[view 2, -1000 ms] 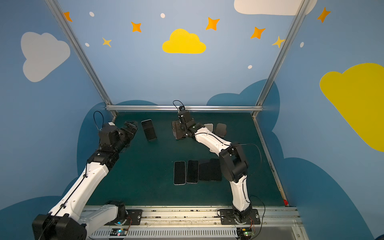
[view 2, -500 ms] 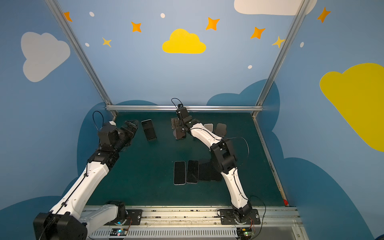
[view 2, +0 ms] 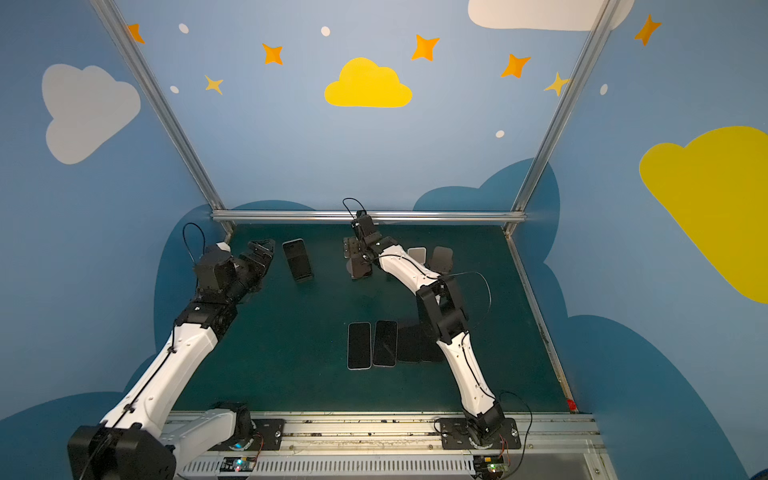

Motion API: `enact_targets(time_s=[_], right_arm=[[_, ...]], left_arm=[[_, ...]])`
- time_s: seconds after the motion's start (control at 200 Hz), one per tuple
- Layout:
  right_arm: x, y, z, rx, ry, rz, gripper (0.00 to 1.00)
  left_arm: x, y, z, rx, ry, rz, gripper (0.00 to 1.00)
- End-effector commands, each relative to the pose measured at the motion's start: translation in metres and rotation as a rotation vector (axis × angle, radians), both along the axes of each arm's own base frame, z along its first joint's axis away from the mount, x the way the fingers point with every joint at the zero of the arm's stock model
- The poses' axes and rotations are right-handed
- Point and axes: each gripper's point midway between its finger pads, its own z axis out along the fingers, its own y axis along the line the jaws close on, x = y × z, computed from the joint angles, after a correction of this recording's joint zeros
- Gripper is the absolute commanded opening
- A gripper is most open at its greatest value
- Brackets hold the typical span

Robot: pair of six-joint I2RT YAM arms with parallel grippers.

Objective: Remove the phone from the phone stand
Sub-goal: 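Move the right gripper to the phone standing in the black stand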

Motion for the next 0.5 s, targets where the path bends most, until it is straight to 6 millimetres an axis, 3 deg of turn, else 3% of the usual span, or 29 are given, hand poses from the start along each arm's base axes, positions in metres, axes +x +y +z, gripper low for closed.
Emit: enact_targets(time_s=[0.0, 0.496], right_arm=[[0.002, -0.003, -0.011, 0.001, 0.032, -0.005, 0.84], [0.002, -0.009, -0.024, -0.068, 0.009, -0.044, 0.86]], left_arm=[[0.002, -0.001, 0.0, -0.015, -0.01, -0.009, 1.0], [0.003, 0.0, -0.003, -0.017, -0.003, -0.012, 1.0]])
